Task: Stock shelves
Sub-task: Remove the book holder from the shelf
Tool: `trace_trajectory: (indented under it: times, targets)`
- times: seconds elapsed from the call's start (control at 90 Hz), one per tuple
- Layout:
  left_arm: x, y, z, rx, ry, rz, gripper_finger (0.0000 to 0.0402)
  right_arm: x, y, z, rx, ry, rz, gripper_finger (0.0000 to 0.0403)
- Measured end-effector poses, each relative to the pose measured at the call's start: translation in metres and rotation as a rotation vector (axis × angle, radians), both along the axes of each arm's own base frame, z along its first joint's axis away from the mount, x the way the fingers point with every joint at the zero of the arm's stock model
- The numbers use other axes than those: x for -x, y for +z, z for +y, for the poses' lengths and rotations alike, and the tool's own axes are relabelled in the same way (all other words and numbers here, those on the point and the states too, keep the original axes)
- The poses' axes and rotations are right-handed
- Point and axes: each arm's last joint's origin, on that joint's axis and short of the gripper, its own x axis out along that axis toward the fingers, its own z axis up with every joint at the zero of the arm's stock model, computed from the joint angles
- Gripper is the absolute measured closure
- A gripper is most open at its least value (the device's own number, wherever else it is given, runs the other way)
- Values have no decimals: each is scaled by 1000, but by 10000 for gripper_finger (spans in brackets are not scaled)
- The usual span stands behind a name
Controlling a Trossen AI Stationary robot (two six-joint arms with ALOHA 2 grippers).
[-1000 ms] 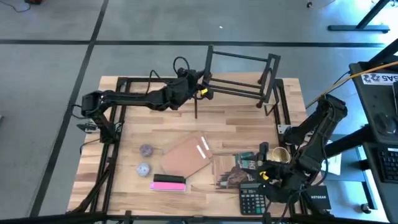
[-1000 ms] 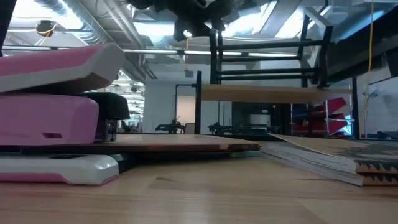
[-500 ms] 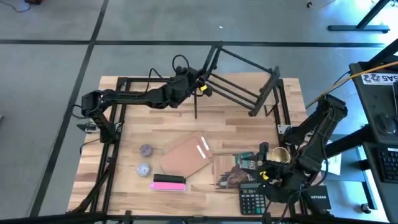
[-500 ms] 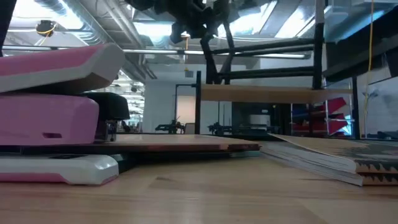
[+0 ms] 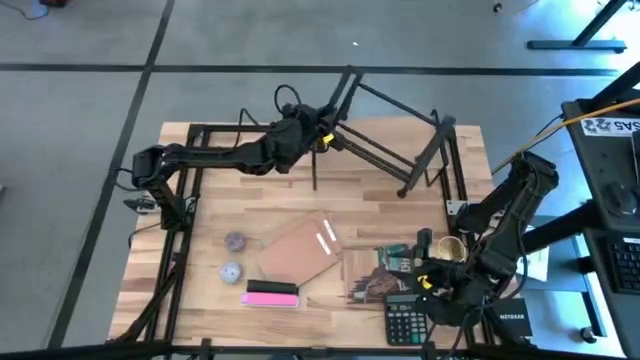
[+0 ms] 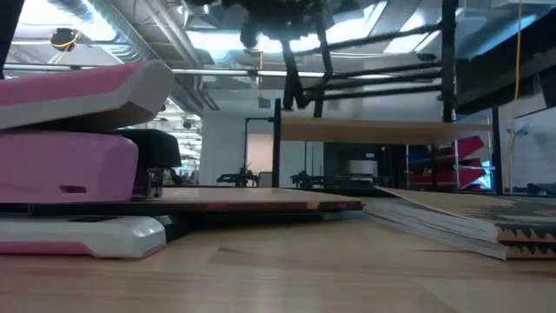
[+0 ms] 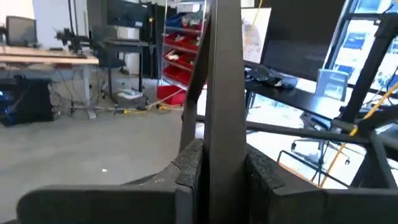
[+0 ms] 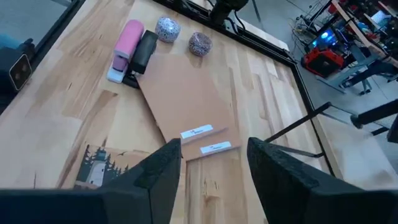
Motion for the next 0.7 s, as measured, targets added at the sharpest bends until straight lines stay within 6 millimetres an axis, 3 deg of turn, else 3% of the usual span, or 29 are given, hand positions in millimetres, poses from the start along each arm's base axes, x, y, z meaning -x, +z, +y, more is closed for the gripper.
trace_trajectory:
  times: [0.422, 0.522, 0.7]
  targets:
    - [6, 48, -21, -121, 89, 17, 355, 0, -1, 0, -16, 9, 20, 233]
    - [24, 69, -30, -147, 152, 32, 355, 1, -1, -1, -16, 0, 25, 233]
    - [76, 105, -49, -122, 227, 90, 355, 3, -3, -3, -3, -11, 42, 233]
